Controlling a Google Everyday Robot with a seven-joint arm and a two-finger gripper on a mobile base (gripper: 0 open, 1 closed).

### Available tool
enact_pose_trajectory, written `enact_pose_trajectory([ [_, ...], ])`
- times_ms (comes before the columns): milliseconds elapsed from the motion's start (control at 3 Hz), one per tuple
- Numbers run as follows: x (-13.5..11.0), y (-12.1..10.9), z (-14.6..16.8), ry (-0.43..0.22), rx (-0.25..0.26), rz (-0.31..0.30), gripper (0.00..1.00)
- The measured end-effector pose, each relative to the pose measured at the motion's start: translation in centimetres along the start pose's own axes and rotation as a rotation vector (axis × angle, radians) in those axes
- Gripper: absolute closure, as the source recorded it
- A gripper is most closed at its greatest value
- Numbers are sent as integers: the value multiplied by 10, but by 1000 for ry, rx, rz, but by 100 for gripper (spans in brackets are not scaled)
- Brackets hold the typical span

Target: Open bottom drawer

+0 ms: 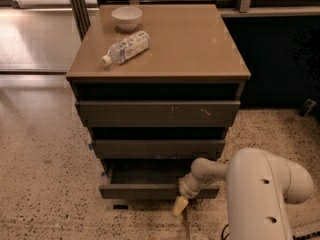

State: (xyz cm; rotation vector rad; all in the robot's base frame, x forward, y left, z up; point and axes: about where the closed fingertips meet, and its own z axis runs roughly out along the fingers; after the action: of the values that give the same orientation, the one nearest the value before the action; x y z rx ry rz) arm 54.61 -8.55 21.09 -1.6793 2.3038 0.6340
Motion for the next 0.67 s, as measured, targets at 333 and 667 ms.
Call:
enact_pose_trajectory([
  [333,10,-7,17,21,-39,25,0],
  [667,20,-4,24,41,-73,62,0],
])
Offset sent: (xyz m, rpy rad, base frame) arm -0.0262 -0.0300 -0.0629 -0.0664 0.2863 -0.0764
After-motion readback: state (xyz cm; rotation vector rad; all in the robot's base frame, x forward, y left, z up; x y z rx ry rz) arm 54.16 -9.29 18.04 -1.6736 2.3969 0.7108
